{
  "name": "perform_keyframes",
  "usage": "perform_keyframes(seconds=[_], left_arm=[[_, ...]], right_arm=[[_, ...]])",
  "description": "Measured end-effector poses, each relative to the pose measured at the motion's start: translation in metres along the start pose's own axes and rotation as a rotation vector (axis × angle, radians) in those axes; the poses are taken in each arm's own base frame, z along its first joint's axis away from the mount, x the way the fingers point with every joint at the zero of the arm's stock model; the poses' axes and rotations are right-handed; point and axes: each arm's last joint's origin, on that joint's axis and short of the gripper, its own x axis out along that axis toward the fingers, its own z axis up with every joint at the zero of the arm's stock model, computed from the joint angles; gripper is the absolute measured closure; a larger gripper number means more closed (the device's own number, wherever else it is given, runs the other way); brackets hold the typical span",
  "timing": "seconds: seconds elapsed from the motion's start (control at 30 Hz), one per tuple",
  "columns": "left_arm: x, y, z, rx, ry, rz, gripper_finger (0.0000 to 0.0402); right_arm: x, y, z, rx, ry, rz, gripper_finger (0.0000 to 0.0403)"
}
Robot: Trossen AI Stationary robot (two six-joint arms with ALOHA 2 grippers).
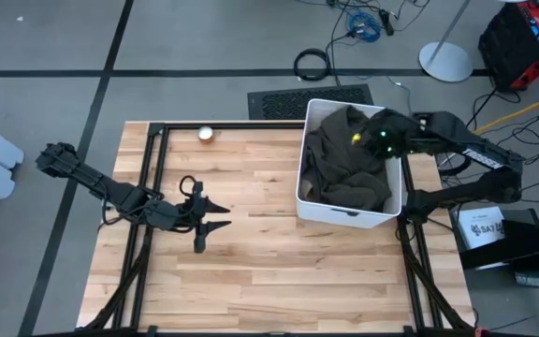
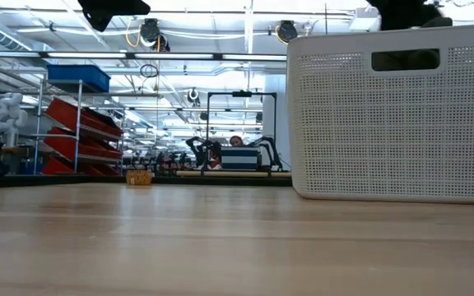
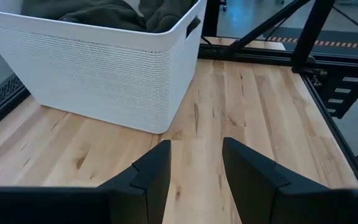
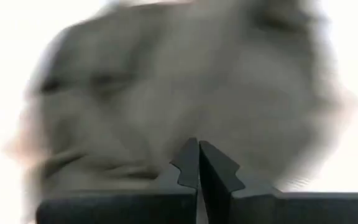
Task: Sort clothes
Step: Move the white laundry bin to the top middle of the table
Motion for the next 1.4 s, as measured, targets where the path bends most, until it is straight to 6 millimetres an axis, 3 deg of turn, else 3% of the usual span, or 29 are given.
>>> perform_keyframes(seconds=[0.13,0.3,0.47,0.77,0.9,1.2,1.4], left_arm=[[0.0,0.0,0.0,0.001,0.0,0.0,0.0247],[0.0,0.0,0.0,0.001,0.0,0.0,0.0247],[0.0,0.0,0.0,0.0,0.001,0.0,0.0247],[0.0,0.0,0.0,0.003,0.006,-0.004,0.0247],[0.0,0.0,-0.001,0.005,0.009,-0.004,0.0247],[0.0,0.0,-0.001,0.004,0.009,-0.006,0.0247],[0.0,0.0,-0.001,0.004,0.009,-0.006,0.0247]], right_arm=[[-0.001,-0.026,-0.004,0.153,0.018,-0.281,0.0403],[0.022,-0.046,0.002,0.277,0.11,-0.367,0.0403],[0.045,-0.066,0.008,0.29,0.161,-0.522,0.0403],[0.05,-0.074,0.023,0.212,0.048,-0.572,0.0398],[0.054,-0.084,0.025,0.234,0.109,-0.548,0.0366],[0.059,-0.103,0.031,0.312,0.119,-0.625,0.0251],[0.065,-0.113,0.032,0.401,0.178,-0.527,0.0219]])
